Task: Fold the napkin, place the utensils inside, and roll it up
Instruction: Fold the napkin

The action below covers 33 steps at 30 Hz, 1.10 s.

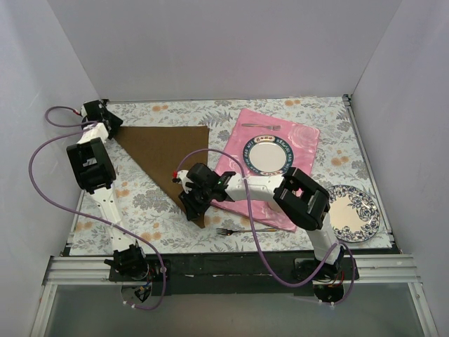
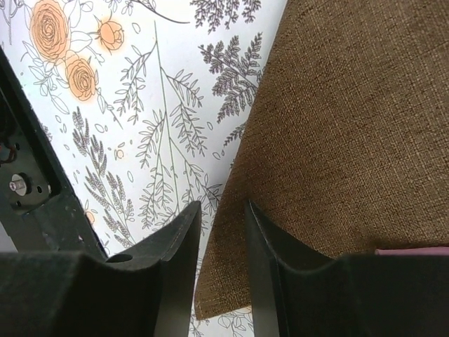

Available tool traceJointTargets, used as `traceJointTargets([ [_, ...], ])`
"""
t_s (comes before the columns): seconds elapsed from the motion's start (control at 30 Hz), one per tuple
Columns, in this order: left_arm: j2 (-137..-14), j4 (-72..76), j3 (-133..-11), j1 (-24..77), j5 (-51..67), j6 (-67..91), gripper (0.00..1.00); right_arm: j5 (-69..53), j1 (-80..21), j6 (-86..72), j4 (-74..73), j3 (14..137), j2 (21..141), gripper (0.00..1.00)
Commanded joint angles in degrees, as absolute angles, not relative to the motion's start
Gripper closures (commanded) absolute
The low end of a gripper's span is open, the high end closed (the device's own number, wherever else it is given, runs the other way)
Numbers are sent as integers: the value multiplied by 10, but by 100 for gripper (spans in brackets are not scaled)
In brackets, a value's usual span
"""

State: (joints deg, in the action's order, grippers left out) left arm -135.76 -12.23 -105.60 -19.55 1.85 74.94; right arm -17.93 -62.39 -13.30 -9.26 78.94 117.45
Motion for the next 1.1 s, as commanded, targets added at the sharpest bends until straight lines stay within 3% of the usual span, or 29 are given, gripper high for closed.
traceJointTargets([
  [0.0, -1371, -145, -1090, -203, 8, 745, 51, -157, -628, -116, -126, 805, 1141, 61],
  [0.1, -1375, -145, -1092, -205, -12, 742, 50, -111, -628, -97, -151, 810, 1116, 61],
  [0.4, -1392, -148, -1102, -208, -3, 753, 49, -131, -629, -120, -135, 776, 1114, 60],
  [0.63, -1395, -149, -1100, -208, -3, 754, 49, -140, -647, -127, -127, 743, 1118, 69],
  [1.07, -1375, -163, -1116, -209, -1, 757, 46, -97, -646, -115, -129, 764, 1092, 69],
])
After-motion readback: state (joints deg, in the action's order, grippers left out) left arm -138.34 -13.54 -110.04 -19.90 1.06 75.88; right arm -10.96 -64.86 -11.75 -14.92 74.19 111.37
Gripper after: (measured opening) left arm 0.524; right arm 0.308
